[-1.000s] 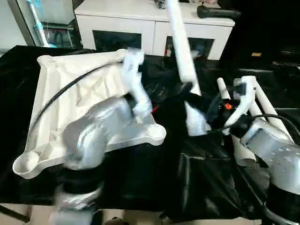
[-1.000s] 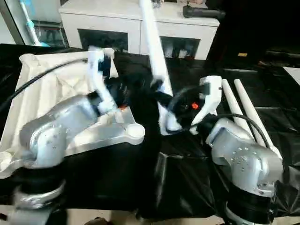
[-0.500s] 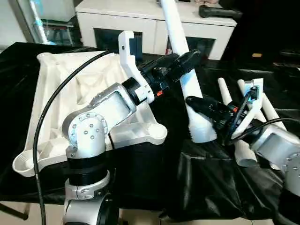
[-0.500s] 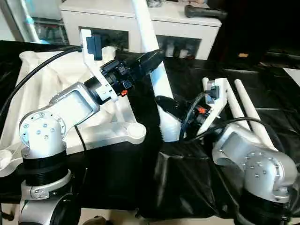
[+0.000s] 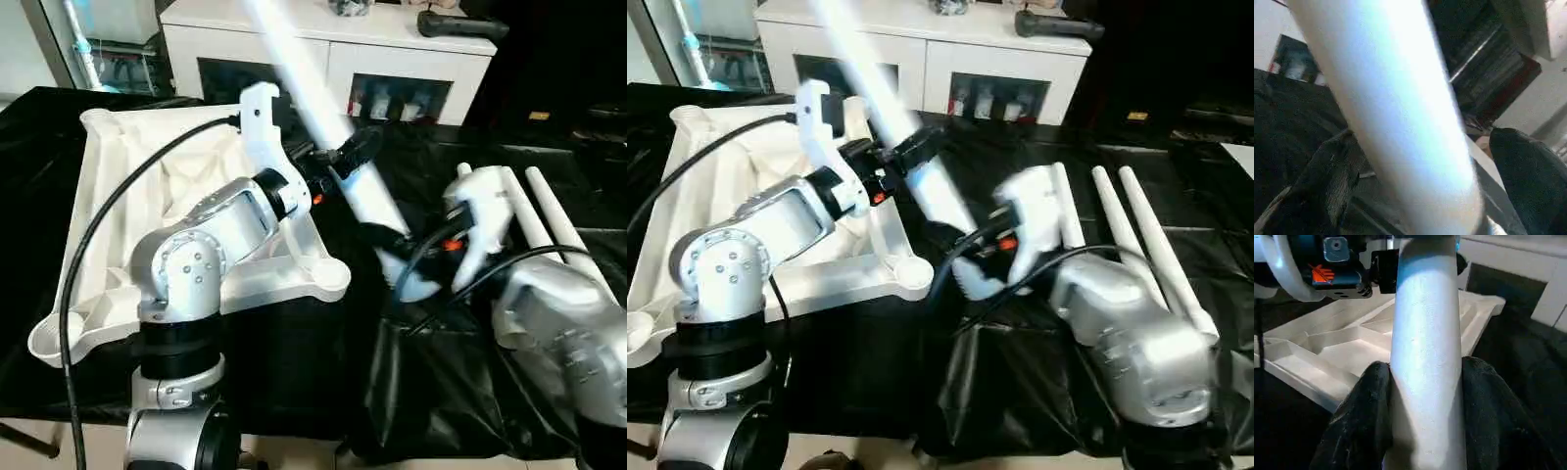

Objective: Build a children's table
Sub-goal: Pick table leg

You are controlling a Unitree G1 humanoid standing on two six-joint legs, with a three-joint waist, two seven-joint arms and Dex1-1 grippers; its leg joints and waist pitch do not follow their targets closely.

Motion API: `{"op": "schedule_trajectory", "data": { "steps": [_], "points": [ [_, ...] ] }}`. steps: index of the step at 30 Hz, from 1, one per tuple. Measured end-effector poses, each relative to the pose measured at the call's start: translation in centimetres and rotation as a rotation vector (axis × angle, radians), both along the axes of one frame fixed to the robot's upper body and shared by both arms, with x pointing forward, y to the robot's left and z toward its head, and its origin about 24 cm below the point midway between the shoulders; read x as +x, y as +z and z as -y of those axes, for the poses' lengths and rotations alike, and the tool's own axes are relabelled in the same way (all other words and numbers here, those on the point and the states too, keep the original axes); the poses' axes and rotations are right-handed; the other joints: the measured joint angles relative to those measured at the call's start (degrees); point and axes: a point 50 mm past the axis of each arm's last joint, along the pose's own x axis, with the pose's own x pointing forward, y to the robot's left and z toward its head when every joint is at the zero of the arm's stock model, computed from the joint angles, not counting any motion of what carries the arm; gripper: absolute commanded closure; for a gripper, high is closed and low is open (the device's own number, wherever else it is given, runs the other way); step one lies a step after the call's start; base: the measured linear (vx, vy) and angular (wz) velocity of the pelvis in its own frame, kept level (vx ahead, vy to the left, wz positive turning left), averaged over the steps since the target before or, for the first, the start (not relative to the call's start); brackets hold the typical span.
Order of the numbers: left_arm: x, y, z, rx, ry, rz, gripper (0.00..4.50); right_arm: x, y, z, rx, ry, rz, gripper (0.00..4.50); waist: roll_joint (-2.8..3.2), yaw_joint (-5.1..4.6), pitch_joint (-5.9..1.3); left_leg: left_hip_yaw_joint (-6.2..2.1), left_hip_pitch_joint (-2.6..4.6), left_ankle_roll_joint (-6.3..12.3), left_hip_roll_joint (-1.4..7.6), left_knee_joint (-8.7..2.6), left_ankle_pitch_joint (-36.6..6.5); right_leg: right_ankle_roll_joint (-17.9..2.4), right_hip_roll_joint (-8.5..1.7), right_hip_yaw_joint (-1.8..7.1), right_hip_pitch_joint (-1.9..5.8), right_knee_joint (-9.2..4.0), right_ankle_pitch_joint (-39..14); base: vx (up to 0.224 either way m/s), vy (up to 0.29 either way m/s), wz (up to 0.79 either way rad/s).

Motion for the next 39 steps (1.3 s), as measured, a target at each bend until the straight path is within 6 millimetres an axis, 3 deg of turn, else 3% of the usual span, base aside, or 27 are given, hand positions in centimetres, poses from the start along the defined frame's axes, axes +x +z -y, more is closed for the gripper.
{"op": "schedule_trajectory", "data": {
  "steps": [2,4,6,7,13,14,23,24,28,39],
  "points": [
    [0.10,-0.07,-0.08,0.002,0.012,-0.006,0.00,0.06,0.14,-0.08,0.000,-0.011,0.024,2.67,0.00,0.01,0.00,0.00,0.00,0.00,0.00,0.00,0.00,0.00,0.00,0.00,0.00,0.00,0.01,0.000,0.000,0.00],
    [0.15,0.05,0.01,0.002,0.012,-0.005,0.37,0.09,0.10,-0.28,0.000,-0.016,0.031,2.67,0.00,0.00,0.00,0.00,0.00,0.00,0.00,0.01,0.00,-0.01,0.00,0.00,0.00,0.00,0.03,0.000,0.000,0.00],
    [0.18,0.19,0.07,0.000,0.011,-0.002,0.42,0.16,0.15,-0.37,-0.009,-0.032,0.051,2.67,0.01,-0.01,0.00,0.00,0.01,0.00,0.00,0.02,0.00,-0.01,0.00,0.00,0.00,0.00,0.05,0.000,0.000,0.00],
    [0.19,0.26,0.09,0.000,0.013,0.000,0.72,0.23,0.14,-0.38,-0.010,-0.042,0.060,2.67,0.01,-0.01,0.00,0.00,0.01,0.00,0.00,0.02,0.00,-0.01,0.00,0.00,0.00,0.01,0.05,0.000,0.000,0.00],
    [0.18,0.30,0.22,-0.041,0.004,-0.013,1.02,0.47,0.14,-0.24,-0.020,-0.070,0.086,2.67,0.01,-0.07,0.00,0.00,0.00,0.00,0.00,0.04,0.00,0.00,0.00,0.00,0.01,0.01,0.08,0.000,0.000,0.00],
    [0.17,0.32,0.20,-0.044,0.003,-0.013,1.25,0.47,0.14,-0.25,-0.020,-0.070,0.087,2.67,0.01,-0.10,0.00,0.00,0.01,0.00,0.00,0.05,0.00,0.00,0.00,0.01,0.01,0.02,0.08,0.000,0.000,0.00],
    [0.05,0.43,0.21,-0.087,-0.020,-0.019,1.85,0.61,-0.14,-0.31,-0.021,-0.068,0.080,2.67,0.02,-0.25,0.00,0.00,0.00,0.01,0.00,0.07,0.00,0.00,0.00,0.01,0.01,0.03,0.10,0.000,0.000,0.00],
    [0.05,0.44,0.21,-0.088,-0.021,-0.019,2.09,0.61,-0.14,-0.31,-0.022,-0.068,0.081,2.67,0.02,-0.25,-0.01,0.00,0.00,0.01,0.00,0.08,0.00,0.00,0.00,0.01,0.02,0.03,0.10,0.000,0.000,0.00],
    [-0.04,0.52,0.28,-0.098,-0.036,-0.018,2.40,0.59,-0.23,-0.34,-0.031,-0.070,0.084,2.67,0.03,-0.29,-0.01,0.00,0.00,0.01,0.00,0.08,0.00,0.00,0.00,0.01,0.02,0.03,0.10,0.000,0.000,0.00],
    [-0.36,0.37,0.64,-0.076,-0.071,-0.017,2.57,0.41,-0.75,-0.12,-0.068,-0.075,0.081,2.67,0.03,-0.35,-0.01,0.00,0.01,0.01,0.00,0.10,0.00,0.01,0.00,0.01,0.02,0.04,0.12,0.000,0.000,0.00]
  ]
}}
